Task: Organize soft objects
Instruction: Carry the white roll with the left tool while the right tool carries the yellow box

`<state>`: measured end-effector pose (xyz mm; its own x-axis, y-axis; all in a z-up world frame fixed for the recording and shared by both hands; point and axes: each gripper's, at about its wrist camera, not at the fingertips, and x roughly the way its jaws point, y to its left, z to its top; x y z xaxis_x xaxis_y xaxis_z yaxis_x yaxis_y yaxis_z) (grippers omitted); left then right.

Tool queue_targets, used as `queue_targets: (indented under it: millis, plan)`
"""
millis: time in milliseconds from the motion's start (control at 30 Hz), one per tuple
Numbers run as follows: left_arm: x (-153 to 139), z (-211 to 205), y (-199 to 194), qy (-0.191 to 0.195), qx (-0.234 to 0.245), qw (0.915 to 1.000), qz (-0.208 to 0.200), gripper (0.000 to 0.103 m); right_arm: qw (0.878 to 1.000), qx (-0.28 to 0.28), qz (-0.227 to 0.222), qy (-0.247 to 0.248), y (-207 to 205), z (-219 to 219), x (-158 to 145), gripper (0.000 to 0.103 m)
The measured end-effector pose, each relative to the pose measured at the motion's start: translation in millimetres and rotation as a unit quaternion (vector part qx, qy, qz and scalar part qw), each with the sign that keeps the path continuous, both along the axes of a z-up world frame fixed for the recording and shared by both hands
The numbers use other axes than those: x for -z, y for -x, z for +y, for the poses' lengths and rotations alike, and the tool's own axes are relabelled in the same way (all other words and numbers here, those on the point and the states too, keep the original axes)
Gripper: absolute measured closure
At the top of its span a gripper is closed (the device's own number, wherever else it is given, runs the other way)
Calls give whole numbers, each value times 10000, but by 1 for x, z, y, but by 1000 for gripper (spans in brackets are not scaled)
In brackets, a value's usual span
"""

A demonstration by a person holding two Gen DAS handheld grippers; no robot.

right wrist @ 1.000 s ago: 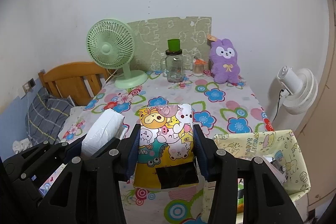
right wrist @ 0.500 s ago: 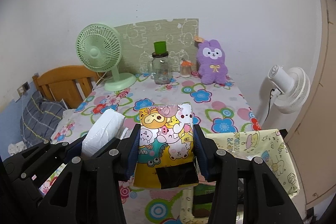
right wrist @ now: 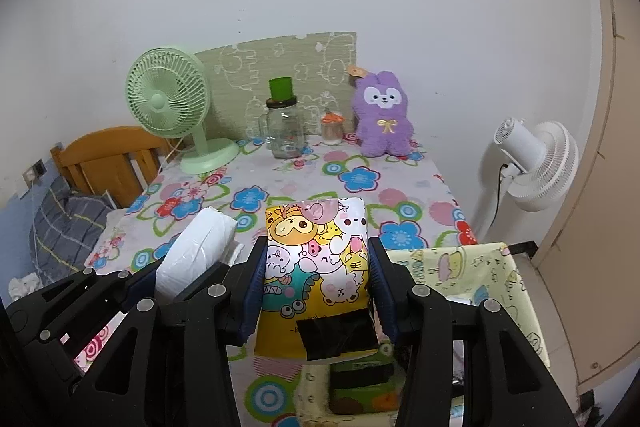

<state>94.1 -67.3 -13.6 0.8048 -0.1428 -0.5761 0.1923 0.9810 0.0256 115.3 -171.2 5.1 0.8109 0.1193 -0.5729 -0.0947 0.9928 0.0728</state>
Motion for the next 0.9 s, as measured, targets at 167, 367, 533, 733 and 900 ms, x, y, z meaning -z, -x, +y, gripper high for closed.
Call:
queue_targets:
  millis: [167,367,533,733,900]
  plan:
    - [3,-11,-1,-39,71,10000,23,81,10000,68,11,23,1,-10,2,52]
    - [4,-26,-2,-119,152,9998,40,81,9999,140,24,-5,0,-24,5,52]
    - [6,-37,-4,-120,222,9997,34,81,9998,220,18,-20,0,-37,7,52]
    - [7,-54,-6,-132,321,9994,51,81,9995,322,30,-32,1,-51,9,52]
    - [10,-69,-8,-110,458,9988,90,81,9990,442,57,-23,2,-66,12,52]
